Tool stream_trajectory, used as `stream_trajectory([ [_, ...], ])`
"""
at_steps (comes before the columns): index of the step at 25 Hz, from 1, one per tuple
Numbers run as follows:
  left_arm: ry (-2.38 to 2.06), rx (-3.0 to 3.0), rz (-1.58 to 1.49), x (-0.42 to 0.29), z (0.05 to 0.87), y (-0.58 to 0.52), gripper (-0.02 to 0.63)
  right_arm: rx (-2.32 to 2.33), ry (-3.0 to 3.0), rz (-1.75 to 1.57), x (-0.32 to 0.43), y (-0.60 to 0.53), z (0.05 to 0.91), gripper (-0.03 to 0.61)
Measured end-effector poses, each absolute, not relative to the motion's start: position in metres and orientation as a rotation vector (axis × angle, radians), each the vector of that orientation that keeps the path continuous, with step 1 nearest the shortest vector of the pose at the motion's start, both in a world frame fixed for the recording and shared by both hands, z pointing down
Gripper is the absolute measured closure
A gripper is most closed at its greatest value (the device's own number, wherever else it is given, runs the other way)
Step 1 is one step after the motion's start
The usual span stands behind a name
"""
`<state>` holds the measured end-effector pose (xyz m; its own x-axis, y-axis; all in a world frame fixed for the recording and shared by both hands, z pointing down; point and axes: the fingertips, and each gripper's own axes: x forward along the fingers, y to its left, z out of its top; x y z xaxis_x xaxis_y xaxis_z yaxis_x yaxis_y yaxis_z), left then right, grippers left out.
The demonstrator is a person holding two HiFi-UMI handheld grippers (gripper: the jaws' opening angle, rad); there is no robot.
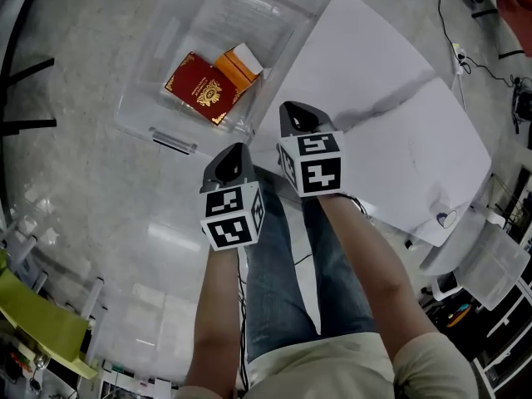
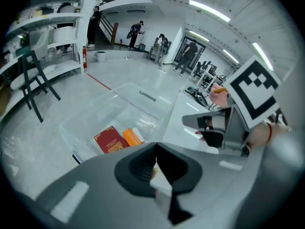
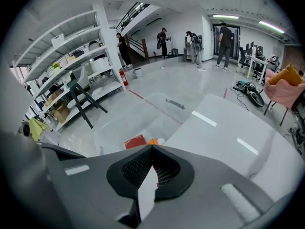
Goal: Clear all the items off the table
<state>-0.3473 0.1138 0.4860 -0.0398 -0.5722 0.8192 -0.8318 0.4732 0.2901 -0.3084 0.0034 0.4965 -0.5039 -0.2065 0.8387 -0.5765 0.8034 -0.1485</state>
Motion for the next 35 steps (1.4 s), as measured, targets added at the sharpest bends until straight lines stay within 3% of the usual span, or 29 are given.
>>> stream_trajectory([
  [35,-1.413,1.672,0.603,-0.015,0.431,-0.007,0.604,1.004,-2.032,0.730,0.081,-0.055,0.425,0.581],
])
